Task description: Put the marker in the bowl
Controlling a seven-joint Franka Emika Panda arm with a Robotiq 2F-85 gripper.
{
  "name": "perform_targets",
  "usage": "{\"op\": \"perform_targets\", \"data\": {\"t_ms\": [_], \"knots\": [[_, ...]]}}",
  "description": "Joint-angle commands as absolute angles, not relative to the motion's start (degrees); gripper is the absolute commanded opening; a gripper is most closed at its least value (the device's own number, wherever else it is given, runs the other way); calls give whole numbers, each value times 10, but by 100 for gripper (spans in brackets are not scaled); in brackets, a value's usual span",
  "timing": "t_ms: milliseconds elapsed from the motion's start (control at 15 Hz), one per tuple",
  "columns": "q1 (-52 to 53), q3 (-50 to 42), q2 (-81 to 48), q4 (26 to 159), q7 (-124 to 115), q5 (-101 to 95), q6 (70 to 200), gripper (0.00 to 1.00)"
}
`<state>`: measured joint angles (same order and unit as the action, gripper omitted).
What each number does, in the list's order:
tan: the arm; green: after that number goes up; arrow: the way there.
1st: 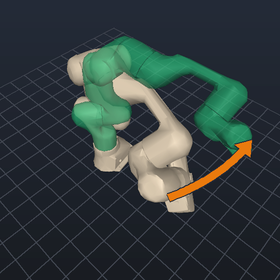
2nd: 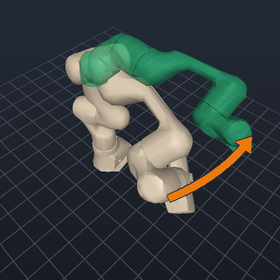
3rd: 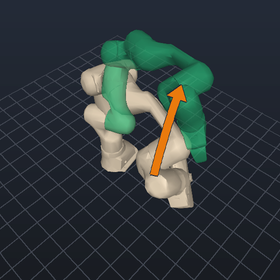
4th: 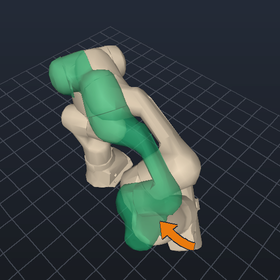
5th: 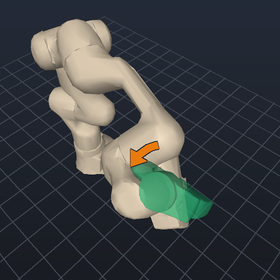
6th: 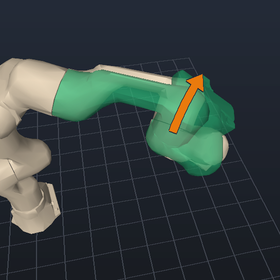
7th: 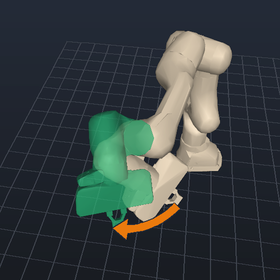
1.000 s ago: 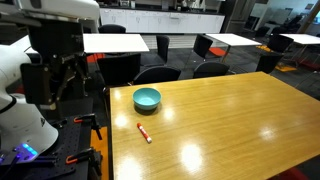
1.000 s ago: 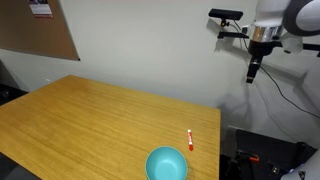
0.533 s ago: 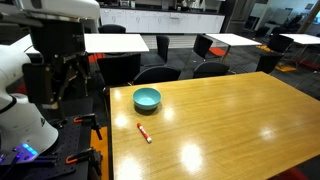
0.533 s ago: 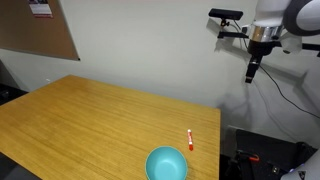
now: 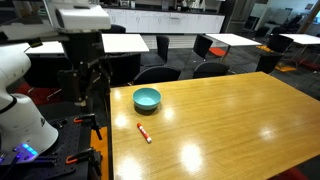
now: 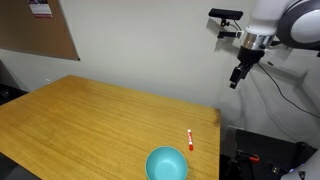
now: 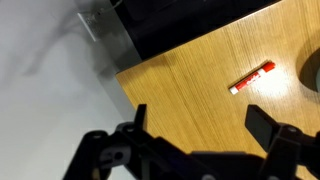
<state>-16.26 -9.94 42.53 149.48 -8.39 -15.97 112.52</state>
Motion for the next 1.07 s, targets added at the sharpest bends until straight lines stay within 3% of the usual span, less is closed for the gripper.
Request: {"op": "perform_targets", "data": {"t_ms": [0,1000], "knots": [[-165,-80,408,1518,-133,-138,1175,100],[-155,-24,275,1561,-203,-64,1390,100]]}}
